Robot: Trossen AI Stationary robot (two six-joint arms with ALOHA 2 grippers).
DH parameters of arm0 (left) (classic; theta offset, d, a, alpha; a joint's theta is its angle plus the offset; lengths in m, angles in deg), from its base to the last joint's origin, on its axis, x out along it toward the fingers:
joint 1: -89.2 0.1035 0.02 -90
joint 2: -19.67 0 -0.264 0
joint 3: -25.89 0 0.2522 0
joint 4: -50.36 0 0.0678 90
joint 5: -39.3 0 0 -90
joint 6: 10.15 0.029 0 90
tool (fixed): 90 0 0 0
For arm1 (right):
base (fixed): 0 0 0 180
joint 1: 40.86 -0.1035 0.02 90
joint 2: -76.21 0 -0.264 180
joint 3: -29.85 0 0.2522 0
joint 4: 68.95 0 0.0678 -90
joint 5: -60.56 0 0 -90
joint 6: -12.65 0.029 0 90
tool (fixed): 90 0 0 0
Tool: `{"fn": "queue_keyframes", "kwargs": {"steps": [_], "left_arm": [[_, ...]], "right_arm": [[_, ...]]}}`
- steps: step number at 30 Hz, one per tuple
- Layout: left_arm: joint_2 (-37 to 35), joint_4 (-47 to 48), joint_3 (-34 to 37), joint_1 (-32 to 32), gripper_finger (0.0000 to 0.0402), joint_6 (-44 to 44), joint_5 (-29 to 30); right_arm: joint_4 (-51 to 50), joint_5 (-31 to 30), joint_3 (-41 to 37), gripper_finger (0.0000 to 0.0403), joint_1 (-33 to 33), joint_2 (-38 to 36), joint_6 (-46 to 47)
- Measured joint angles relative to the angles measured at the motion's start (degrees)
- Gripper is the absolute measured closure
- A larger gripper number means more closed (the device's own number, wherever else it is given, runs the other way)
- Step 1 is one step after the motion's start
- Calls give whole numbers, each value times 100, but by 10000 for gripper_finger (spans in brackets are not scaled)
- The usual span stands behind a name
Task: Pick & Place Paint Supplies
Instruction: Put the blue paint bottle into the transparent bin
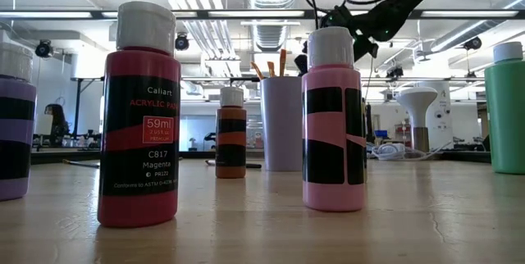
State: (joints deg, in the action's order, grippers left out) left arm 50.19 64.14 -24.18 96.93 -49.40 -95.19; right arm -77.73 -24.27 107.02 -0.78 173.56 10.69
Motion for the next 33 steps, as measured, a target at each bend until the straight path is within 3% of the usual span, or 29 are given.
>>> {"fn": "queue_keyframes", "kwargs": {"steps": [6, 13, 21, 27, 33], "left_arm": [[0, 1, 0, -1, 321, -1, -1], [1, 1, 0, -1, 321, -2, 0], [0, 1, 0, -1, 321, -1, 1], [0, 1, 0, 0, 321, 0, 0], [-1, 1, 2, -2, 321, 1, 0]], "right_arm": [[-10, -7, -59, 288, 136, 73, 124], [12, -2, -149, 268, 194, 67, 180], [-11, -2, -157, 287, 194, 67, 175], [-126, -37, -160, 262, 196, 64, 145], [-173, -48, -160, 282, 196, 64, 50]]}}
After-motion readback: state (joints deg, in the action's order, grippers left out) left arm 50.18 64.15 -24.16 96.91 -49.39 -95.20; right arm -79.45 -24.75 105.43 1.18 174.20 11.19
